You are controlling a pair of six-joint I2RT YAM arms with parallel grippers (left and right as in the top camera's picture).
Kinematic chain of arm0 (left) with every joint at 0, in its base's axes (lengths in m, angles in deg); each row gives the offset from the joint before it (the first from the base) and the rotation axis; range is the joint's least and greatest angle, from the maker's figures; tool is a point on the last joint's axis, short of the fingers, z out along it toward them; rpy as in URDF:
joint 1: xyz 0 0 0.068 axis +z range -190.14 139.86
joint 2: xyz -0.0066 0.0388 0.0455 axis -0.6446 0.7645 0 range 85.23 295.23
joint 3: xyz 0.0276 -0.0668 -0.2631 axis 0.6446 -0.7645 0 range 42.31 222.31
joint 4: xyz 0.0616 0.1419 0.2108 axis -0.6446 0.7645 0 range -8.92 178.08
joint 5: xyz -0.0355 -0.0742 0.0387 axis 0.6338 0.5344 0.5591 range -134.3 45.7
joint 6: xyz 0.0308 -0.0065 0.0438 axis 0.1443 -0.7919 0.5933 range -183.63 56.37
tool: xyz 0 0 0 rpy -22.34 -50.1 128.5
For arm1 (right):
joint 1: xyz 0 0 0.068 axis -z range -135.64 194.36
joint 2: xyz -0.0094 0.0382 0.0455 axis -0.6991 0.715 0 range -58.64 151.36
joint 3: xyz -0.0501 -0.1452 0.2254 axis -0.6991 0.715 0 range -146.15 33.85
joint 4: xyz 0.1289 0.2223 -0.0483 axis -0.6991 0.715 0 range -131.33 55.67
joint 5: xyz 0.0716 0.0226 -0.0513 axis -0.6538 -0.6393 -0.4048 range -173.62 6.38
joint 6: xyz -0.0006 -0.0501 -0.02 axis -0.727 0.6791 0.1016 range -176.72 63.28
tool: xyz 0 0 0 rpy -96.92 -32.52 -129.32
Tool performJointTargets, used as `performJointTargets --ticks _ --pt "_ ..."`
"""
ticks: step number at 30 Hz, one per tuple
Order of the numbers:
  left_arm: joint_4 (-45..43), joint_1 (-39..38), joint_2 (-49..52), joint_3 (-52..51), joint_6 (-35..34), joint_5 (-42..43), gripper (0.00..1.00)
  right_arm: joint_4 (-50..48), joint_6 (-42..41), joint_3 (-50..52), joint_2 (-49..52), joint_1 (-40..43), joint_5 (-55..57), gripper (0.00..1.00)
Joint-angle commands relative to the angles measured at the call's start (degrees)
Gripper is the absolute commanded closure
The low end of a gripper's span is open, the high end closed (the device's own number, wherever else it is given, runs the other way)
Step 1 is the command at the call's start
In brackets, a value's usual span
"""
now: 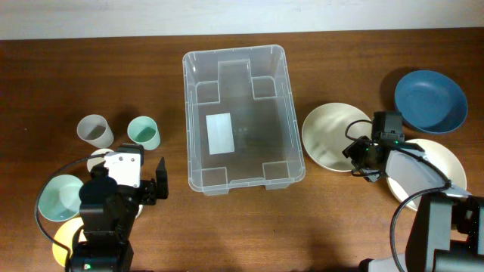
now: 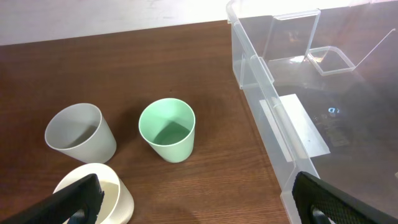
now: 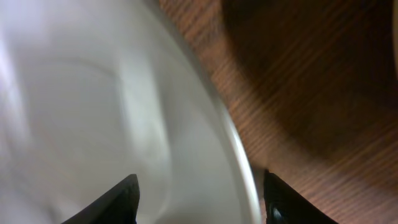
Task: Pack container
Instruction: 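Reach right gripper to the cream bowl and grasp its rim, then carry the cream bowl into the clear container and release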
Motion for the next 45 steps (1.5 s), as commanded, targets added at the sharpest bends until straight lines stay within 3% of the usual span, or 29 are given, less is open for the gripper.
performJointTargets --ticks 1,12,20,26,39,45 --pt "-0.20 0.02 0.02 1.18 -0.37 -0.39 0.00 0.11 -0.28 1.49 3.72 0.09 0.52 0.45" --pt "-0.22 0.02 0.02 1.18 -0.35 -0.39 0.01 0.31 -0.28 1.49 3.69 0.09 0.28 0.96" --pt "-0.22 0.04 0.02 1.18 -0.35 -0.39 0.01 -2.80 -0.28 1.11 3.43 0.13 -2.34 0.97" --pt "-0.20 0.04 0.02 1.18 -0.35 -0.39 0.01 -2.05 1.86 -6.91 -2.64 0.15 -3.37 0.96" --pt "-0.20 0.02 0.02 1.18 -0.35 -0.39 0.01 16.50 3.19 -31.28 -10.58 -1.90 -3.39 0.96" --pt "-0.20 0.02 0.02 1.18 -0.35 -0.37 0.01 16.76 19.74 -36.83 -10.58 -13.20 -7.67 0.96"
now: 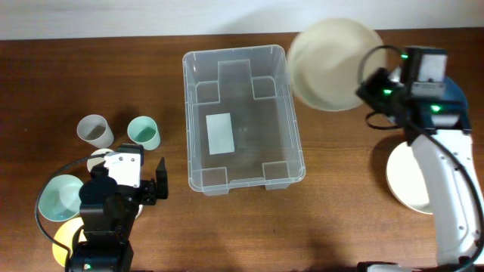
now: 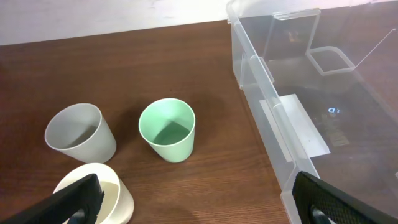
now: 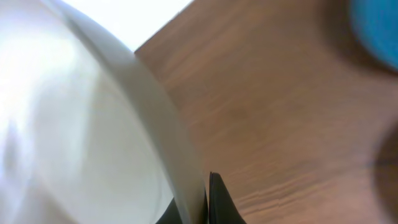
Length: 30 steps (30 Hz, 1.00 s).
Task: Pack container
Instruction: 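Carry the cream bowl into the clear container and release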
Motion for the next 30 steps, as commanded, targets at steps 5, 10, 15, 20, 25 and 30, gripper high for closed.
performJointTargets --ticks 5,10,15,20,25,30 --pt "-0.17 0.02 0.02 1.18 -0.37 -0.37 0.01 -0.72 8.24 -4.70 0.33 -15.56 6.34 0.96" --pt "-0.17 0.02 0.02 1.18 -0.37 -0.35 0.01 -7.04 2.73 -4.70 3.06 -21.40 12.02 0.96" --pt "-0.15 0.02 0.02 1.18 -0.37 -0.20 0.01 -14.64 0.22 -4.83 10.05 -25.99 12.22 0.96" --pt "-0.15 0.02 0.02 1.18 -0.37 -0.20 0.01 -12.98 0.28 -9.20 19.91 -26.56 12.17 0.96" --pt "-0.15 0.02 0.02 1.18 -0.37 -0.20 0.01 -9.60 1.90 -15.74 28.39 -26.49 12.17 0.96" --pt "-0.15 0.02 0.02 1.18 -0.37 -0.20 0.01 -9.75 1.49 -16.96 31.85 -26.53 12.98 0.96"
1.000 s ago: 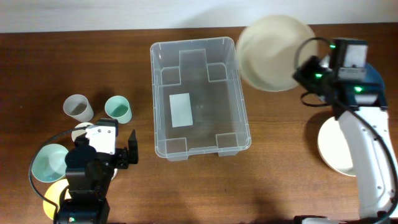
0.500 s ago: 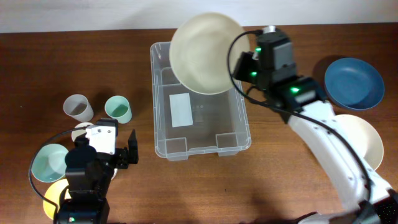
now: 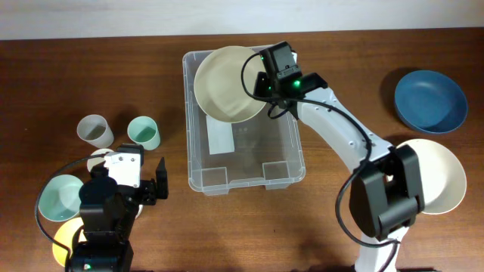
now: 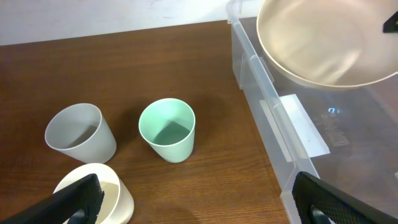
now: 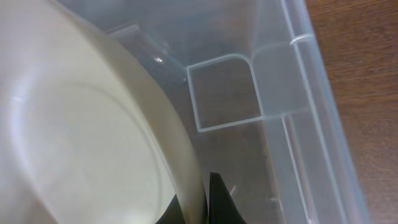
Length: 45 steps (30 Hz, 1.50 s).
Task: Pack container
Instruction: 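Carry the cream bowl into the clear container and release, then move right gripper to the second cream plate and grasp it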
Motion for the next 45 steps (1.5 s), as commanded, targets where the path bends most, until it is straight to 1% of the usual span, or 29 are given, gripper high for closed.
performJointTargets --ticks 1,11,13,15,17,25,27,31,34,35,38,39,40,44,45 --pt "-0.15 0.02 0.02 1.16 -0.37 -0.20 0.01 -0.37 -0.17 -2.58 0.76 -0.07 1.88 0.96" --pt "-0.15 0.02 0.02 1.16 -0.37 -0.22 0.00 2.29 -0.15 -2.58 3.37 -0.09 2.01 0.96" --pt "-0.15 0.02 0.02 1.16 -0.37 -0.22 0.01 2.43 -0.13 -2.58 3.37 -0.09 2.01 0.91" --pt "-0.15 0.02 0.02 1.16 -0.37 -0.22 0.01 2.47 -0.13 -2.58 3.37 -0.09 2.01 0.89" --pt "-0.15 0.02 0.02 1.16 -0.37 -0.22 0.01 2.62 -0.13 -2.58 3.37 -0.09 2.01 0.85" --pt "-0.15 0.02 0.02 1.16 -0.35 -0.22 0.01 2.91 0.81 -2.58 3.30 -0.09 2.12 0.85" --pt "-0.15 0.02 0.02 1.16 -0.37 -0.22 0.01 3.06 1.16 -2.60 2.67 -0.04 2.27 0.85" --pt "-0.15 0.02 0.02 1.16 -0.35 -0.22 0.00 4.24 5.16 -3.76 -0.96 0.04 5.09 0.83" --pt "-0.15 0.04 0.02 1.16 -0.35 -0.22 0.00 9.16 9.22 -7.67 -6.21 0.92 9.05 0.76" --pt "-0.15 0.02 0.02 1.16 -0.35 -0.22 0.01 11.65 9.42 -9.33 -8.33 1.84 10.21 0.69" --pt "-0.15 0.02 0.04 1.16 -0.35 -0.22 0.01 16.33 9.35 -12.20 -12.76 5.05 10.36 0.69" --pt "-0.15 0.02 0.02 1.16 -0.35 -0.22 0.01 19.23 9.29 -13.05 -15.91 8.66 10.34 0.63" --pt "-0.15 0.02 0.02 1.16 -0.35 -0.22 0.00 20.98 8.20 -13.05 -17.53 11.13 10.36 0.51" --pt "-0.15 0.02 0.02 1.16 -0.35 -0.22 0.01 29.68 5.07 -13.05 -19.89 21.22 9.94 0.50" --pt "-0.15 0.02 0.02 1.16 -0.37 -0.22 0.00 32.44 4.96 -12.90 -19.76 24.50 9.05 0.47"
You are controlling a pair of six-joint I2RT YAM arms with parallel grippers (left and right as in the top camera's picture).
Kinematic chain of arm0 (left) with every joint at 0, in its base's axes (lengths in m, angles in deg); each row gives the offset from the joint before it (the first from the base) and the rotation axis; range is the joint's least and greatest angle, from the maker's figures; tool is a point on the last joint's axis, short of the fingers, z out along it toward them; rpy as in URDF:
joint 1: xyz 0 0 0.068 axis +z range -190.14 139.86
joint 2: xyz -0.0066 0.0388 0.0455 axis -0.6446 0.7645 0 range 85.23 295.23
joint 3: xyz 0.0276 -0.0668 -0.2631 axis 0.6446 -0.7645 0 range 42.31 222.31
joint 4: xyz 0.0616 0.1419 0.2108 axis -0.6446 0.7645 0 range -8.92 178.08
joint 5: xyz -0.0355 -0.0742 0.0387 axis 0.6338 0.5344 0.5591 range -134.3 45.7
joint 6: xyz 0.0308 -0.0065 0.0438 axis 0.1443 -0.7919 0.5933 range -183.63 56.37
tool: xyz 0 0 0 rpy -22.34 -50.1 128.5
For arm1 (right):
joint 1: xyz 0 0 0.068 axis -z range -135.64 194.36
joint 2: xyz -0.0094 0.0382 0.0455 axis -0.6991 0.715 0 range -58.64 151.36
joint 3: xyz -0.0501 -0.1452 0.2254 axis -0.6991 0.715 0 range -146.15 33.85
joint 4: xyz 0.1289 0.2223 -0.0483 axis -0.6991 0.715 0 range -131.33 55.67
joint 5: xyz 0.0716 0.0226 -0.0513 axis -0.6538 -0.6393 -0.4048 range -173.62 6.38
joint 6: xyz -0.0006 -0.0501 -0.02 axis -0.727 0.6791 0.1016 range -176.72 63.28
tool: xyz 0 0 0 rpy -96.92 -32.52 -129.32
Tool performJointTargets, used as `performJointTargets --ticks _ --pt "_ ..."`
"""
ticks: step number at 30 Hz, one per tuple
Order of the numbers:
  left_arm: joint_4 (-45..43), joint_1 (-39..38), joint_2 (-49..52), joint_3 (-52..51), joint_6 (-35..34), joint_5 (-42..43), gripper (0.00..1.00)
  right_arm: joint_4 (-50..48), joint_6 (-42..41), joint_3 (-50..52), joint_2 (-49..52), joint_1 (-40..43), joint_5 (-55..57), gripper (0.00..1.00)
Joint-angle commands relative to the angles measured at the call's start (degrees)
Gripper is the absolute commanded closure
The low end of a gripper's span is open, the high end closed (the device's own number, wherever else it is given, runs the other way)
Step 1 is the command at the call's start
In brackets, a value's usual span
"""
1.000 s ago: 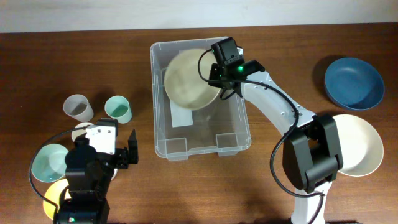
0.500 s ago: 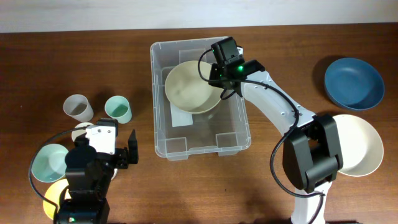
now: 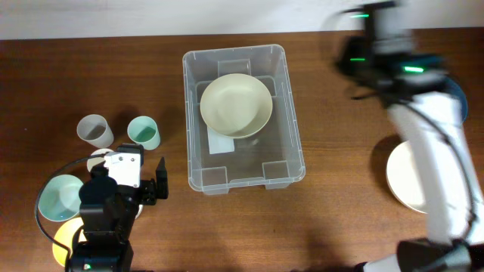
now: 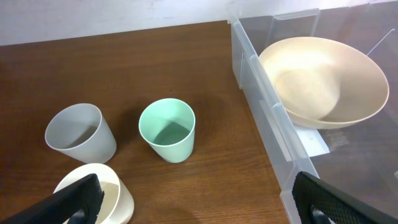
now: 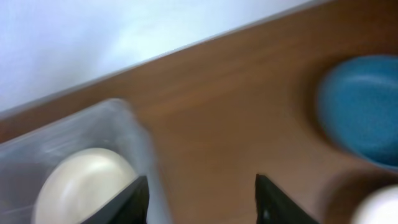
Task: Pack container
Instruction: 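Move right gripper to the second cream plate and grasp it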
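The clear plastic container [image 3: 186, 113] stands mid-table. A cream bowl [image 3: 235, 105] lies upright in its far half and also shows in the left wrist view [image 4: 323, 84]. My right gripper [image 3: 354, 62] is blurred, high over the table to the right of the container. In its own view it [image 5: 202, 202] is open with nothing between its fingers. My left gripper [image 3: 148, 189] is near the front left, open and empty, with the cups beyond it in its wrist view [image 4: 196, 208].
A grey cup [image 3: 95, 131], a green cup [image 3: 144, 132] and a small cream bowl [image 3: 100, 159] stand left of the container. A mint bowl [image 3: 59, 198] and a yellow one [image 3: 63, 243] are under the left arm. A blue bowl [image 5: 360, 115] and a cream plate [image 3: 407, 177] are at right.
The cream bowl, held over the container's far end by my right gripper, now rests inside the container. The right gripper has opened and moved off to the right. The left arm is unchanged.
My right gripper was at the rim of the cream bowl on the table right of the container. Then it held the bowl aloft by the container's far right corner, then over the container. Now the bowl sits inside, released. The left arm never moved.
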Motion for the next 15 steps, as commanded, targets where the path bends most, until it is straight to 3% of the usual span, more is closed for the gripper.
performJointTargets --ticks 1,2,3,6,8,15 --pt "-0.15 0.02 0.02 1.14 -0.35 -0.22 0.01 5.97 -1.95 0.92 0.87 8.85 0.35 0.42" --pt "-0.17 0.02 0.02 1.14 -0.35 -0.22 0.01 8.44 -1.95 1.51 1.51 11.63 0.15 0.31" --pt "-0.17 0.02 0.02 1.14 -0.35 -0.22 0.01 9.79 -1.92 1.95 2.14 13.14 0.22 0.27" --pt "-0.17 0.02 0.02 1.14 -0.37 -0.20 0.01 13.73 -1.90 4.55 5.57 17.81 0.22 0.24" --pt "-0.17 0.02 0.02 1.14 -0.37 -0.20 0.01 14.10 -1.95 8.57 9.86 20.65 0.22 0.16" --pt "-0.17 0.02 0.02 1.14 -0.37 -0.20 0.01 10.60 -2.12 15.26 19.21 22.77 0.02 0.15"
